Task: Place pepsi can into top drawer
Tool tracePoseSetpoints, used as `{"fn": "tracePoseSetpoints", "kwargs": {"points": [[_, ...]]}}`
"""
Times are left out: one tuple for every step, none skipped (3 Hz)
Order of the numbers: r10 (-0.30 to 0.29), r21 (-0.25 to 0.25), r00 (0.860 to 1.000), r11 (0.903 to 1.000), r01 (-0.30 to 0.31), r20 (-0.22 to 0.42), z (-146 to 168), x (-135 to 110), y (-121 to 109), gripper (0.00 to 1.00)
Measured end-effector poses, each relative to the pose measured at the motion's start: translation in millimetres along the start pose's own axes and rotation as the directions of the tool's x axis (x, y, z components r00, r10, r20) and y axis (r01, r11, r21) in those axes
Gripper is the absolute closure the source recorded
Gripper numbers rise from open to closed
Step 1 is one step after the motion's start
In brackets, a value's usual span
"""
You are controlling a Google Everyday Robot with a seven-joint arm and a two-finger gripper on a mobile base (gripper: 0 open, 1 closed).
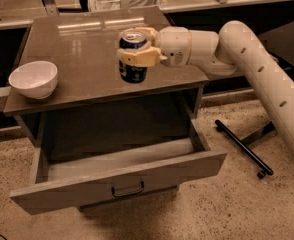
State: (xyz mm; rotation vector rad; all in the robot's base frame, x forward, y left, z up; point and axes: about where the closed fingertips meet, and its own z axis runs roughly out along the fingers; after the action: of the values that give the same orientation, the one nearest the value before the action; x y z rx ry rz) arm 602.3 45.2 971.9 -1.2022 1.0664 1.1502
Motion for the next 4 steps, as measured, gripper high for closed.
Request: {"fn": "tracePoseSetpoints", "kwargs": {"points": [[-0.001, -0.054, 1.0, 0.9985, 0.0, -0.002, -1.0, -0.1, 16.8, 1.0], [-0.001, -0.054, 1.0, 0.9985, 0.001, -0.002, -1.0, -0.2, 16.8, 1.0], [-0.05, -0.017, 0.997, 0.9987, 0.049, -0.06, -3.5, 35.8, 16.8, 1.0], [-0.079, -0.009, 0.977, 0.9968, 0.079, -0.196, -9.9, 99.9, 39.9, 1.0]]}}
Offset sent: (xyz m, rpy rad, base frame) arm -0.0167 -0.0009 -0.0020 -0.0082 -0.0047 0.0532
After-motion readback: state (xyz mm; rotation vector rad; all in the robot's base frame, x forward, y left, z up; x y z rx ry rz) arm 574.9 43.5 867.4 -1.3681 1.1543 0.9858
